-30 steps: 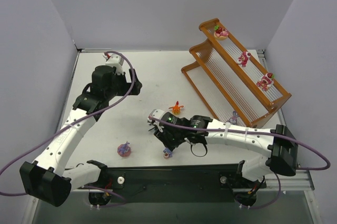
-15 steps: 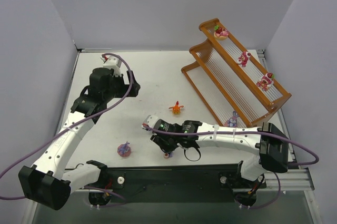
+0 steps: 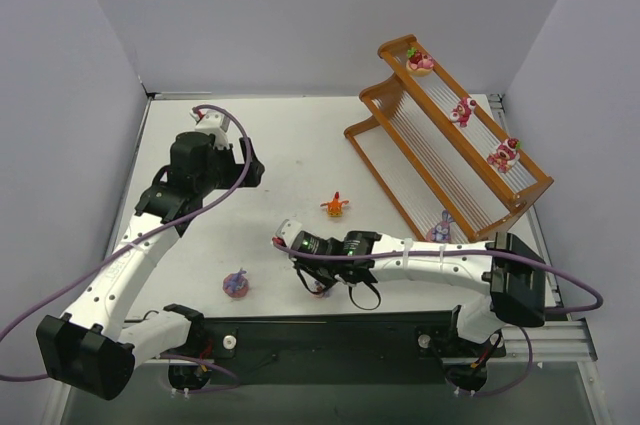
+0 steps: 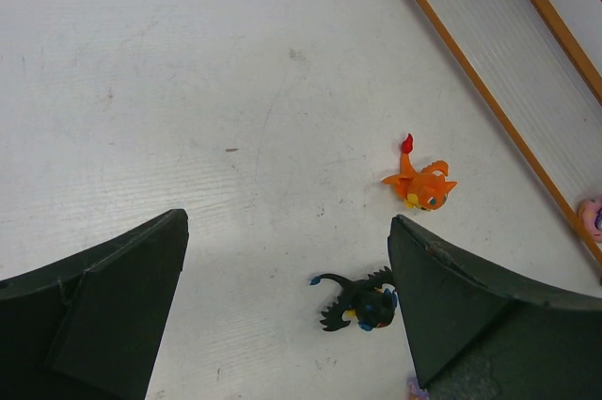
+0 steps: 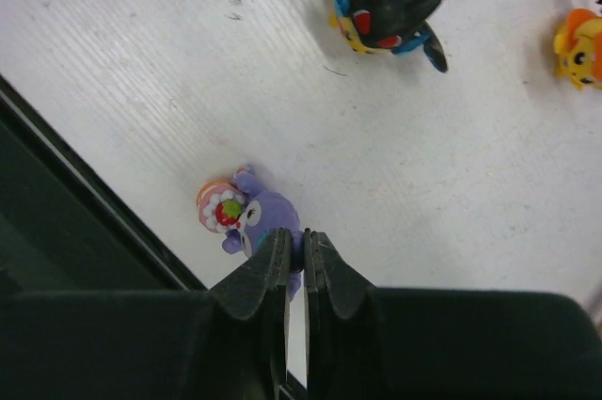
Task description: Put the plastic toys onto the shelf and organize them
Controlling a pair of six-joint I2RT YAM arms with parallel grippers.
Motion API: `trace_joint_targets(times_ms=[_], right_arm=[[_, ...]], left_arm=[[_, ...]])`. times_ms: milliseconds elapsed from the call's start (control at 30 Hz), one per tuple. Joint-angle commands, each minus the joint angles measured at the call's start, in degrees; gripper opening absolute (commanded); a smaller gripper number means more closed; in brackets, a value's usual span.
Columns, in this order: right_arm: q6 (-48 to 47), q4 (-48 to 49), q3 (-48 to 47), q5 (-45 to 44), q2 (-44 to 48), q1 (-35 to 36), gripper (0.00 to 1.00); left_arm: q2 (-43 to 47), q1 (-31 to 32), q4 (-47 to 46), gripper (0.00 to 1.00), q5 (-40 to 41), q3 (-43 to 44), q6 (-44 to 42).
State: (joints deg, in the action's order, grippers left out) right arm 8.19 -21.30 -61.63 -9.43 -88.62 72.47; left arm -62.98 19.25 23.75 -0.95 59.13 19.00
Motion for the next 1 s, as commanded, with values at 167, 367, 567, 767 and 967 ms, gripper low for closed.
trace_joint_targets(times_ms=[167, 367, 567, 767, 967], right_arm=[[-7.7, -13.2, -4.6, -15.4, 9.2, -6.9, 0.00], [-16.8, -13.8, -5.8, -18.0, 11.7, -21.4, 0.00], [-21.3, -9.6, -5.7, -18.0, 10.6, -34.1, 0.00], [-23.2, -5.9, -5.9, -19.3, 7.0, -39.2, 0.00], [-23.0, -3.3, -5.6, -17.7, 6.4, -41.0, 0.00]], left_arm=[[1.2, -0.7, -2.4, 0.97, -1.4, 0.3, 0.9], [0.9, -1.0, -3.0, 0.97, -2.0, 0.3, 1.6], [1.5, -1.1, -3.1, 0.97, -3.0, -0.5, 2.4], [1.1, -1.1, -1.8, 0.97, -4.1, 0.2, 2.3], [1.4, -1.1, -0.5, 0.97, -4.1, 0.3, 1.8]])
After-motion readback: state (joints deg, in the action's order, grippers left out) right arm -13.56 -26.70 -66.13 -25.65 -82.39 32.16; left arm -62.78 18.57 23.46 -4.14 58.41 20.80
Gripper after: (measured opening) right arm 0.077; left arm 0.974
